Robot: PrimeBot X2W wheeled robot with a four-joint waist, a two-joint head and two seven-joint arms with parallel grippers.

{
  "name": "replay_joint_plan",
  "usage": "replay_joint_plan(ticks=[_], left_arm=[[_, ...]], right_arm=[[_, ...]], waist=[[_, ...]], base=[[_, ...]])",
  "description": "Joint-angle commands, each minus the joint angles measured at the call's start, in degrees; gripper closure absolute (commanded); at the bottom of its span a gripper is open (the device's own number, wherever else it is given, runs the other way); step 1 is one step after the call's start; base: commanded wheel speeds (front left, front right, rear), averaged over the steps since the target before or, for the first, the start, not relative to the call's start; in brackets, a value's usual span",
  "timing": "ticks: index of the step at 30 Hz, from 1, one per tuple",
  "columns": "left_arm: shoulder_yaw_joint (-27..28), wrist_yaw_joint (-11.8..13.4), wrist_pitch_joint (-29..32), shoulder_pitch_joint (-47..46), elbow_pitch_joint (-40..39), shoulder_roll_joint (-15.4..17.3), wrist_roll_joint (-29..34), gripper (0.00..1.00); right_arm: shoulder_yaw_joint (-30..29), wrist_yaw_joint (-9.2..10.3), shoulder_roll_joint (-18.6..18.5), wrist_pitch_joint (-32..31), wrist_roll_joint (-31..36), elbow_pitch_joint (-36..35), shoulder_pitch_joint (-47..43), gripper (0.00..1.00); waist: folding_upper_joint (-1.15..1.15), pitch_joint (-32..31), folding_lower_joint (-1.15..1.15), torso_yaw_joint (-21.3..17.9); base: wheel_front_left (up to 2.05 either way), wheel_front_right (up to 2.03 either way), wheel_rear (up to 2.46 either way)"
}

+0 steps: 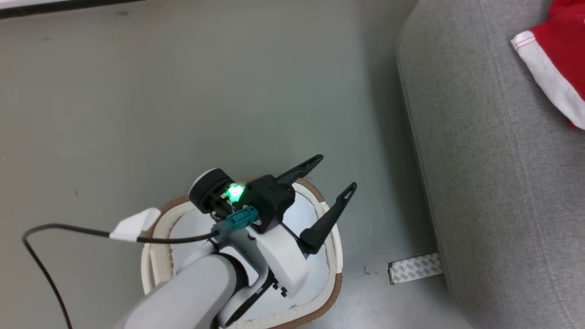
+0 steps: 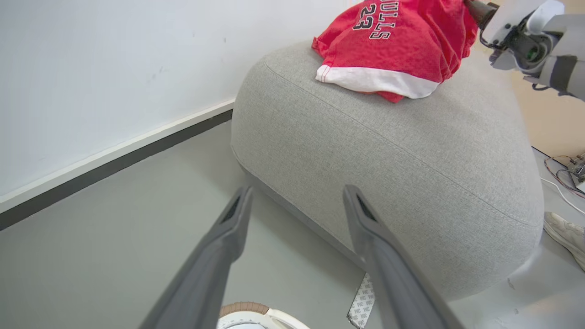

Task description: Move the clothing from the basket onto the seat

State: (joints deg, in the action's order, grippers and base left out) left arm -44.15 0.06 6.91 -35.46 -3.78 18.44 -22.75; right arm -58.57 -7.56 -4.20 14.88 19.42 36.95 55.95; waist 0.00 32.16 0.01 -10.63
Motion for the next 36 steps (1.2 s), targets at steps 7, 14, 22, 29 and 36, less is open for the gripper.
replay_joint_plan(ticks=[7,14,22,29,36], left_arm=[[2.3,1.7,-4.6,1.6,2.6,1.0,-0.6,0.0],[5.0,4.0,-11.4,6.8,7.8,0.0,-3.3,0.0],[8.2,7.1,-17.5,14.5,14.8,-1.4,-7.6,0.0],[10.8,8.6,-20.9,19.9,18.8,-1.9,-9.6,0.0],[13.8,8.5,-22.1,23.8,22.3,-2.5,-9.7,0.0]], right_arm=[[10.0,0.14,1.1,0.2,-3.8,-10.8,-11.7,0.0],[22.6,0.14,1.4,0.2,-10.3,-19.7,-24.9,0.0],[37.0,0.14,1.4,0.2,-16.2,-22.1,-36.3,0.0],[45.6,0.14,1.4,0.2,-18.8,-19.9,-42.2,0.0],[51.6,0.14,1.3,0.2,-21.4,-18.9,-47.3,0.0]], waist=[[0.0,-5.9,-0.01,-0.7],[0.0,-15.5,-0.01,0.7],[0.0,-27.2,-0.01,4.1],[0.0,-32.6,-0.01,7.7],[0.0,-35.0,-0.01,10.7]], base=[[0.0,0.0,0.0],[0.0,0.0,0.0],[0.0,0.0,0.0],[0.0,0.0,0.0],[0.0,0.0,0.0]])
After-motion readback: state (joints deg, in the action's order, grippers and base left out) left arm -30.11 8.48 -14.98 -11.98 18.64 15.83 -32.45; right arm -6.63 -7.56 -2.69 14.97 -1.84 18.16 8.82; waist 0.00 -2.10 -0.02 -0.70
